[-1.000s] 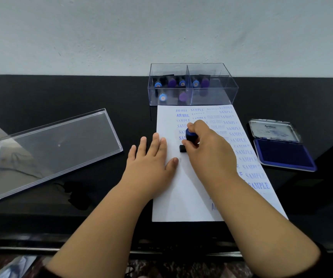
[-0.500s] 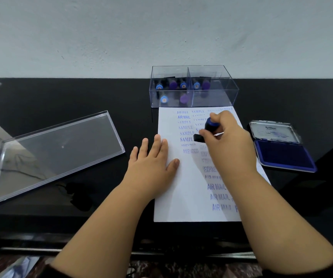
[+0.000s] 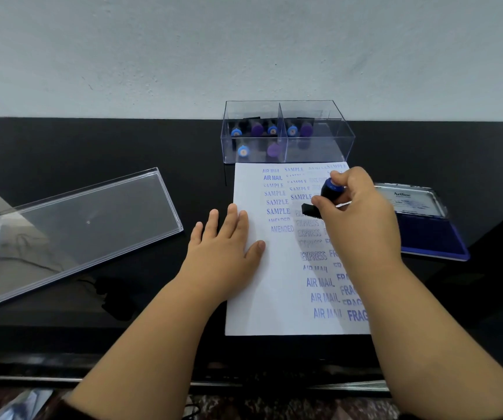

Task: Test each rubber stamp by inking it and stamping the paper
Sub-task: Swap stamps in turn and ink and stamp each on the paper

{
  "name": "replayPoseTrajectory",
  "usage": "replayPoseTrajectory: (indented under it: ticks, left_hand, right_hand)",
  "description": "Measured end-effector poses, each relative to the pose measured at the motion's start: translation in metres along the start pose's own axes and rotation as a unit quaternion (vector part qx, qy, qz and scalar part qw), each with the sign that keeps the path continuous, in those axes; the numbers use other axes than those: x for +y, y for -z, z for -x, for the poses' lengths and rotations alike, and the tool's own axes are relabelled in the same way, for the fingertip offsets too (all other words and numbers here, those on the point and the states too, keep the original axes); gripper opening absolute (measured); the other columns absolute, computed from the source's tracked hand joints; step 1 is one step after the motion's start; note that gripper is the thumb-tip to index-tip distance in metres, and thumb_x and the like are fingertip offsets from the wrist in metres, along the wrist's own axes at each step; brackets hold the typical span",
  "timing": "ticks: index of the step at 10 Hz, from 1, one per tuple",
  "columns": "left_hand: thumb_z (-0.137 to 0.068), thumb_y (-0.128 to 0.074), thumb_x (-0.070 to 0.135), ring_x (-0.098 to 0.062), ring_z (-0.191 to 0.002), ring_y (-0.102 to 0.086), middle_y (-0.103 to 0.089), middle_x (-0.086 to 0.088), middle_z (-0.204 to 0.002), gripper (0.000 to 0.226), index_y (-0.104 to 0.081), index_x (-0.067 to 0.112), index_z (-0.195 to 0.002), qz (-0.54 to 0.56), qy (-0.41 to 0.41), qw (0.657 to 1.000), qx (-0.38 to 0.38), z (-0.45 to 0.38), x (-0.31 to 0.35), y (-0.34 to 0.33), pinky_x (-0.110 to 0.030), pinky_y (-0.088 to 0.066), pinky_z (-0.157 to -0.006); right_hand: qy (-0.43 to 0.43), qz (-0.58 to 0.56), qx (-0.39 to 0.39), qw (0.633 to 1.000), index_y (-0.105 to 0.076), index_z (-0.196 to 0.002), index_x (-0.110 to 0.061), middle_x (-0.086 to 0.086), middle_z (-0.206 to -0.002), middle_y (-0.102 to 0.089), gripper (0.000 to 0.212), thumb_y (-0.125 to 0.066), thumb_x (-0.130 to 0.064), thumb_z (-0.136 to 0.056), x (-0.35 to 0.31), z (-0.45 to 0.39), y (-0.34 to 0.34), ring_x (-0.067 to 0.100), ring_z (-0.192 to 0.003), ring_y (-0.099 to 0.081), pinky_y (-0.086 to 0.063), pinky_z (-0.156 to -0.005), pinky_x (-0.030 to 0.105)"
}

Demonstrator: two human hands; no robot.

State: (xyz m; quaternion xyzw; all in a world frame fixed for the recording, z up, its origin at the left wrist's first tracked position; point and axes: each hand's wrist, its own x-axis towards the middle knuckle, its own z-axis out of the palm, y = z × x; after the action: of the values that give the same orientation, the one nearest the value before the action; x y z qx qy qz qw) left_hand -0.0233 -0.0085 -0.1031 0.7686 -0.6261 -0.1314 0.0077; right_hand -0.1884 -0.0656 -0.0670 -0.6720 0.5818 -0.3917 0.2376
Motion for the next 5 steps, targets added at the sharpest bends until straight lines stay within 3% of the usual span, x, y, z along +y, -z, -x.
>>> replayPoseTrajectory:
  ticks: [5]
  left_hand:
    - [-0.1,-0.014,0.05,-0.02,-0.145,0.016,0.018,0.007,-0.158,0.063,0.008,0.023,-0.152,-0.003,0.001,1.0,-0.002,0.0005,0.0002,0.0006,-0.038,0.009,-0.116]
  right_hand:
    - [0.004,0.011,-0.007,1.0,-0.051,-0.113,-0.027,-0.022,-0.073,-0.047,0.026,-0.061,-0.026,-0.089,-0.0007,0.0013,0.0021,0.015,-0.081,-0.057,-0.05,-0.065,0.036]
